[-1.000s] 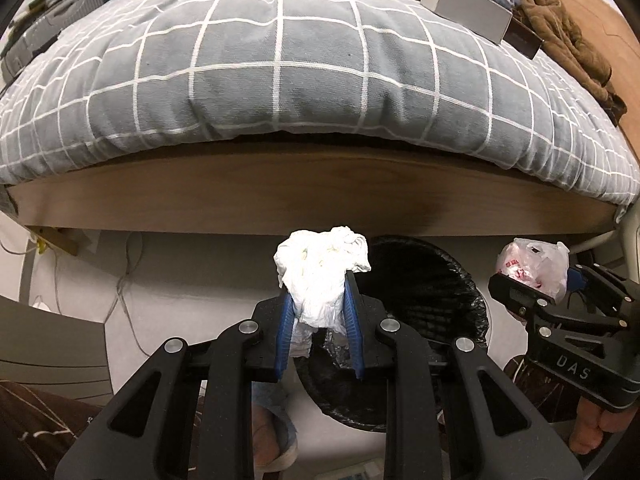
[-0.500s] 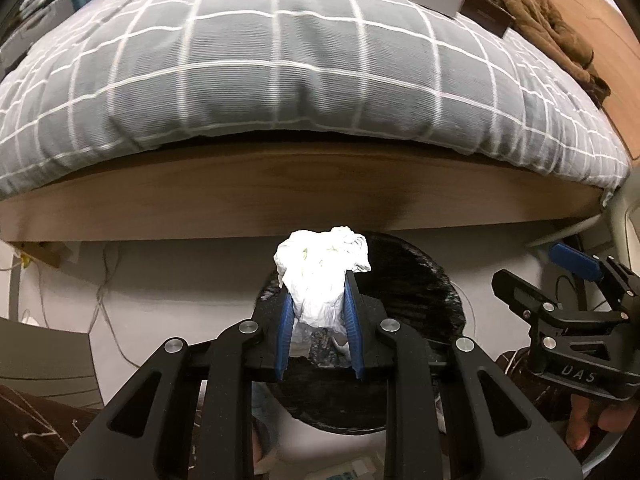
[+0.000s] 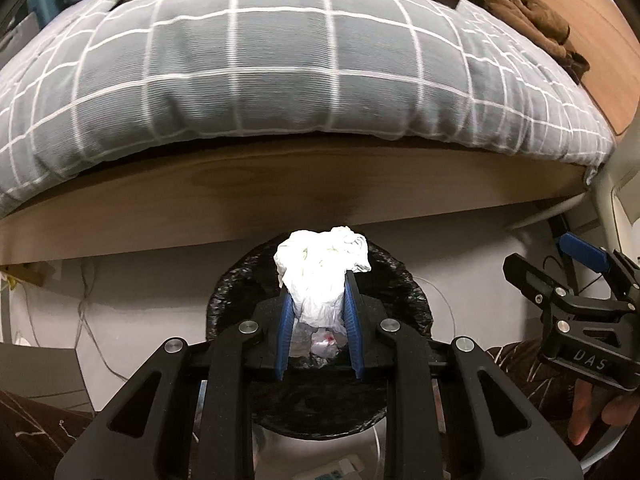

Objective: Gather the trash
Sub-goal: 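Open the right tool over the bin while the left tool opens, dropping the tissue, then move both open tools back toward the trash on the bed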

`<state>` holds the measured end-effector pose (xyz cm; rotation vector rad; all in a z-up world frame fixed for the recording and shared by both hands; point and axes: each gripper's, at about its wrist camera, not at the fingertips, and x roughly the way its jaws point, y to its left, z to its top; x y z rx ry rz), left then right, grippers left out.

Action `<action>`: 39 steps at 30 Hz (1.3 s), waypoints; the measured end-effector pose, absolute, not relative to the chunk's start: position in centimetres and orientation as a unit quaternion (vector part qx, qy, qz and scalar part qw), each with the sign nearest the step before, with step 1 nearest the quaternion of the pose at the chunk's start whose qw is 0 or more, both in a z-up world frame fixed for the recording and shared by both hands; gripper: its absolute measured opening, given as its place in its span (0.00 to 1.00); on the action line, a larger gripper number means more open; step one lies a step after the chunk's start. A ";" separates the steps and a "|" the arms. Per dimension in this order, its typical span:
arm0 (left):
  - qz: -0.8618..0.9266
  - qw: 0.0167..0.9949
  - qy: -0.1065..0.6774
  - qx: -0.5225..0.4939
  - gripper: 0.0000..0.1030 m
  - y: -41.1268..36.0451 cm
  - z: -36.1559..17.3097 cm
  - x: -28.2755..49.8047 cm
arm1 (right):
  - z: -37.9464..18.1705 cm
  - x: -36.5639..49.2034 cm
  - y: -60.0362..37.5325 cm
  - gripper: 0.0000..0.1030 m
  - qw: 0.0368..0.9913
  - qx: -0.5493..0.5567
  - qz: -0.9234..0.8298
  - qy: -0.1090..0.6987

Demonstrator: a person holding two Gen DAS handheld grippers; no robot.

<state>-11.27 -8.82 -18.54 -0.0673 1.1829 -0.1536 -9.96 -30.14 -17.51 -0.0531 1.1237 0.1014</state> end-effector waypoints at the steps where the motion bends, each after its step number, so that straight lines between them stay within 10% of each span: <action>1: -0.074 0.826 0.558 -0.030 0.22 -9.2 -18.7 -11.2 | -17.5 -10.0 -30.4 0.90 0.845 -0.025 0.046 0.533; 7: -0.077 0.824 0.561 -0.025 0.22 -9.8 -19.5 -11.0 | -17.3 -10.1 -31.2 0.90 0.846 -0.019 0.036 0.532; 24: -0.043 0.839 0.542 -0.009 0.90 -9.7 -20.3 -11.8 | -16.9 -9.8 -30.5 0.90 0.849 -0.015 0.039 0.526; 39: -0.025 0.865 0.502 -0.011 0.94 -7.3 -16.0 -11.4 | -12.2 -8.9 -28.4 0.90 0.882 -0.014 0.071 0.466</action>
